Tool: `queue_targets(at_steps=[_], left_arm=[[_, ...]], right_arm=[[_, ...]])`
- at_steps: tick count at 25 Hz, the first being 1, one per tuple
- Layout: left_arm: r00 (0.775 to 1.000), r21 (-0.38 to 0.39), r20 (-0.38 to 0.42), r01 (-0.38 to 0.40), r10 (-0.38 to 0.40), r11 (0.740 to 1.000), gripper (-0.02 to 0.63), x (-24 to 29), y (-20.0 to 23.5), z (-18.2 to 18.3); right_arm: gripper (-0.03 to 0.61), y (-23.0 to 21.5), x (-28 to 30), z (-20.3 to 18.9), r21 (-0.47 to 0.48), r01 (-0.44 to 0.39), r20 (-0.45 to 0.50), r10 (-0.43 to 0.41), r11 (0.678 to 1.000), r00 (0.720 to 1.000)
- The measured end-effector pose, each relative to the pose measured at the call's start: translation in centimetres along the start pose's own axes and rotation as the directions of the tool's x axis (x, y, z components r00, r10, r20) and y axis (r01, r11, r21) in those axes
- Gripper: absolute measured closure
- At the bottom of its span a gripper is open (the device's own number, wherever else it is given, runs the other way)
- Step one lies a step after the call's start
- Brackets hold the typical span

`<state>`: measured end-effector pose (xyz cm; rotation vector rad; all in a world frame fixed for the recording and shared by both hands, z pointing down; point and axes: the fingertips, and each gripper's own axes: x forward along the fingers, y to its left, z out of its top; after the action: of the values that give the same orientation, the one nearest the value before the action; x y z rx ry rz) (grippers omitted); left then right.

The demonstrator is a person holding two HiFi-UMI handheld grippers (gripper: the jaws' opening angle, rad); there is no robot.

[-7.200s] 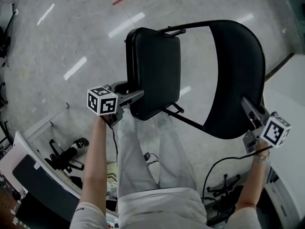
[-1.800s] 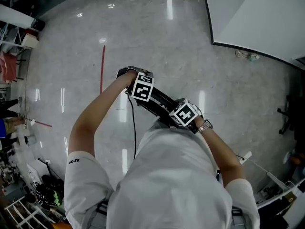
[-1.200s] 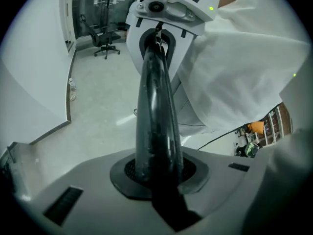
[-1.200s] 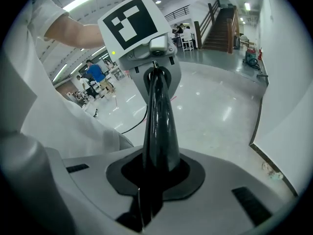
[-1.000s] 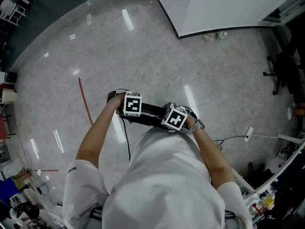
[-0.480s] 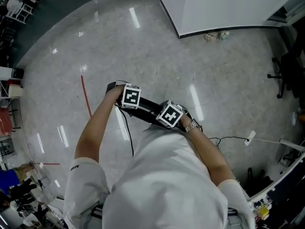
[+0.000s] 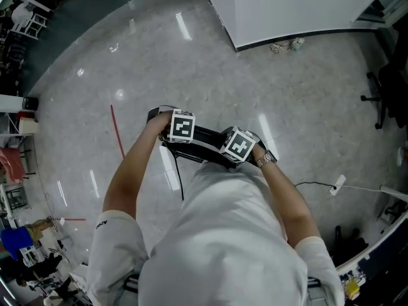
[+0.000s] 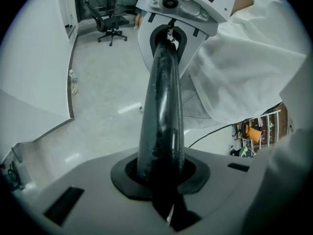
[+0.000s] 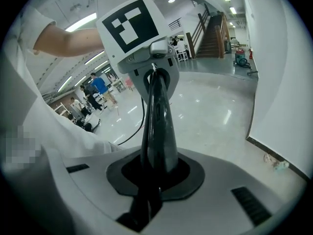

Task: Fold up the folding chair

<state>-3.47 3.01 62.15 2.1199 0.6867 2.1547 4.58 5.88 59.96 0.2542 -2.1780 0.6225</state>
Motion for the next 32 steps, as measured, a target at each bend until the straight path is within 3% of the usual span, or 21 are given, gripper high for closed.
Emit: queue_targets(at_steps=[7,14,18,32], left_arm=[[0.999,0.044,-0.047,0.007,-0.005,0.999,0.540,-1.3,1.1,4.6],[0.999,0.044,-0.041,-0.026,0.028,0.999,0.540,-2.9,3.0,4.6],[0.998,0.048,-0.041,-0.048,0.050,0.998,0.540,-3.7,4.8,6.5],[0.989,0.128,0.027,-0.150,0.148,0.980,0.540,-7.2,11.4,7.8]], right_arm=[[0.520,-1.9,-3.0,-3.1,0.038,0.024,0.049,-0.026,0.999,0.998],[0.520,-3.4,-4.3,-1.7,0.028,0.057,0.046,-0.058,0.998,0.997],[0.520,-5.4,-6.0,-2.6,0.029,0.060,0.048,-0.062,0.998,0.997],[0.518,-11.0,-9.4,-0.3,0.014,0.168,0.028,-0.168,0.986,0.985]])
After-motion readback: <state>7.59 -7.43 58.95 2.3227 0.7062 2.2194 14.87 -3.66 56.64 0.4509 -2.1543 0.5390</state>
